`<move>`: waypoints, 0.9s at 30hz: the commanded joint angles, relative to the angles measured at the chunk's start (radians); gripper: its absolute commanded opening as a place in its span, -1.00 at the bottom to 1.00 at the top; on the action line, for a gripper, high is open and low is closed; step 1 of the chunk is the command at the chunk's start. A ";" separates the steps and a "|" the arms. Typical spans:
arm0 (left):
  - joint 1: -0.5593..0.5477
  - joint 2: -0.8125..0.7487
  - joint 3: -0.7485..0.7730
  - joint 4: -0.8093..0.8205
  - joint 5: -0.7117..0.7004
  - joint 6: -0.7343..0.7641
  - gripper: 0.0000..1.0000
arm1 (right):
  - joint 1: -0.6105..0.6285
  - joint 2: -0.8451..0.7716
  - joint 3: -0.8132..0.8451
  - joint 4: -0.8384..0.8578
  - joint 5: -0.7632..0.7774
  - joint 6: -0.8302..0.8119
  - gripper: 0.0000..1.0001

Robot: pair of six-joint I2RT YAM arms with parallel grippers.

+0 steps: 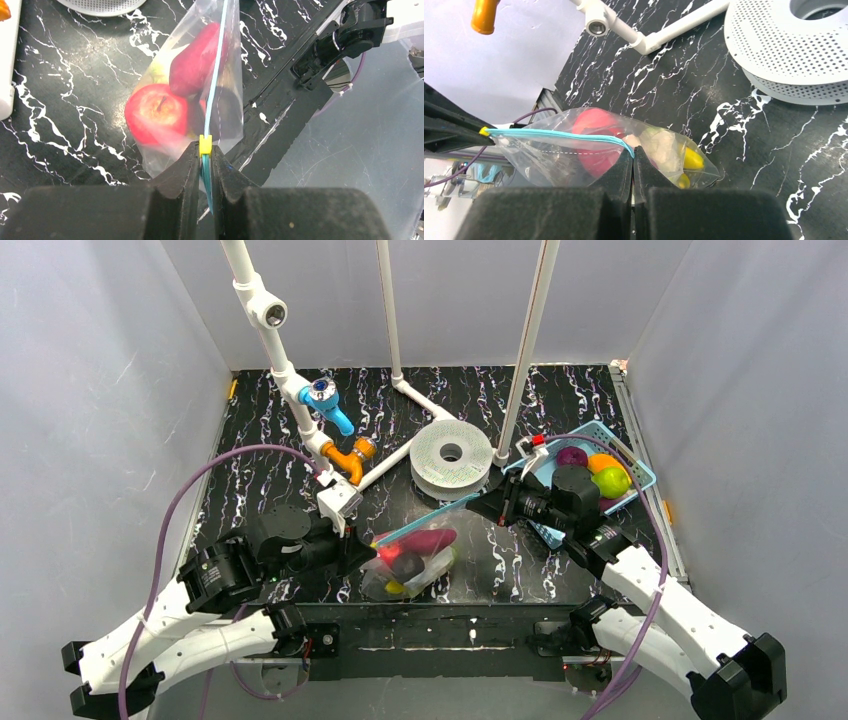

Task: Place the food in the zip-top bag and seal the zipper
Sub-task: Zip the zipper food storage bag at the center of the board.

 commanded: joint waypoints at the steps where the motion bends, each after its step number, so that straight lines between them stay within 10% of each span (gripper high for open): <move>1: 0.004 -0.038 -0.008 -0.119 -0.007 -0.013 -1.00 | -0.058 -0.015 0.022 -0.023 0.166 -0.037 -0.97; 15: 0.004 -0.089 -0.049 -0.083 -0.017 -0.087 -1.00 | -0.073 -0.013 0.055 -0.070 0.084 -0.067 -0.97; 27: 0.004 -0.079 0.054 -0.173 -0.193 -0.168 0.32 | -0.063 -0.033 0.110 -0.141 0.046 -0.046 -0.97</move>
